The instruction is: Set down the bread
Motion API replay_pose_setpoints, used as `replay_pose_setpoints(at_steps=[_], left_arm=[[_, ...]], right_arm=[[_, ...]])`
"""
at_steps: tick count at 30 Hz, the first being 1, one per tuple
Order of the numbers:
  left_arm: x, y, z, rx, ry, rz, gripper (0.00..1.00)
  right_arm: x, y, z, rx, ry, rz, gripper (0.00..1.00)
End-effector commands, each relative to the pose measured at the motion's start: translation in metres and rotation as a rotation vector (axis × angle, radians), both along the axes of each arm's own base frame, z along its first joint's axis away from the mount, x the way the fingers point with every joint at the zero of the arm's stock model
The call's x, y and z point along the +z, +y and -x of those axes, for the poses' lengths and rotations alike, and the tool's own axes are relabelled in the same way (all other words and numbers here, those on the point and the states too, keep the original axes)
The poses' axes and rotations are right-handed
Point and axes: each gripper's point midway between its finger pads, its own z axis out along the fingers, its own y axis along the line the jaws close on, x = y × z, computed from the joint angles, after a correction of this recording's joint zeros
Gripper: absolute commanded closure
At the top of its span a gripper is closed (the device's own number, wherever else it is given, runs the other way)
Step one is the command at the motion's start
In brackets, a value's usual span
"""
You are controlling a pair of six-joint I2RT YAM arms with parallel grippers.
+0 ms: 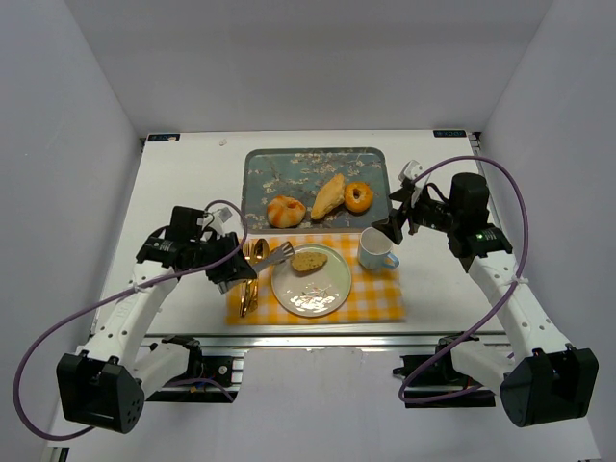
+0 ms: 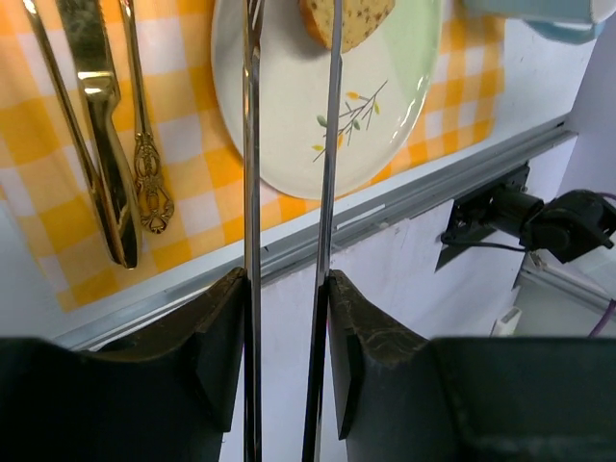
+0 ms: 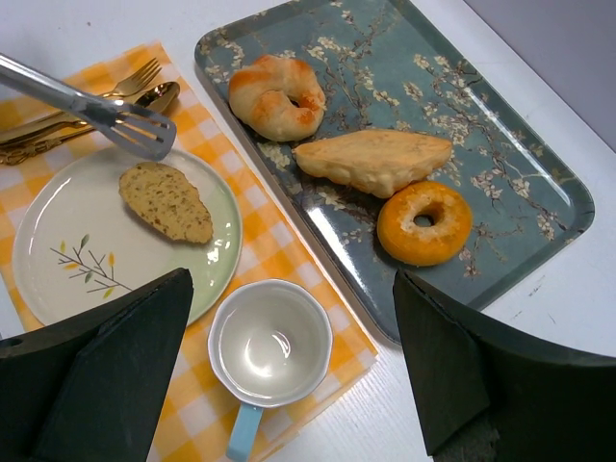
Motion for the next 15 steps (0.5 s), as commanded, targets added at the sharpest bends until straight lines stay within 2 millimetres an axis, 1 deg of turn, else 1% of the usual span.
replay_pose_setpoints(at_steps=[1, 3, 5, 9, 10, 12, 13, 14, 15], left_arm=[[0.033, 0.004, -0.011, 0.008, -0.124, -0.022, 0.53], [0.041, 0.005, -0.015, 0.019, -0.145, -0.028, 0.53], [0.054, 0.003, -0.022, 0.029, -0.178, -0.012, 0.53], [0.078, -0.010, -0.039, 0.030, -0.228, 0.069, 0.54], [0.086, -0.017, -0.043, 0.018, -0.242, 0.115, 0.54], [0.084, -0.026, -0.050, 0.007, -0.223, 0.160, 0.55], [0.090, -0.034, -0.056, -0.001, -0.227, 0.222, 0.55], [0.081, -0.040, -0.058, -0.004, -0.187, 0.249, 0.55], [0.085, -0.047, -0.067, -0.012, -0.208, 0.285, 0.55]], right_arm=[[0.016, -0.001, -0.004, -0.013, -0.043, -0.021, 0.11], [0.015, -0.001, -0.004, -0.010, -0.040, -0.021, 0.11], [0.015, 0.000, -0.003, -0.006, -0.040, -0.022, 0.11], [0.015, -0.001, -0.003, -0.005, -0.041, -0.022, 0.11], [0.016, -0.001, -0.003, -0.007, -0.043, -0.023, 0.11], [0.015, 0.000, -0.002, -0.004, -0.043, -0.024, 0.11], [0.016, -0.001, -0.003, -0.007, -0.043, -0.024, 0.11], [0.014, -0.001, -0.002, -0.007, -0.040, -0.023, 0.11], [0.014, -0.001, -0.002, -0.009, -0.042, -0.023, 0.11]])
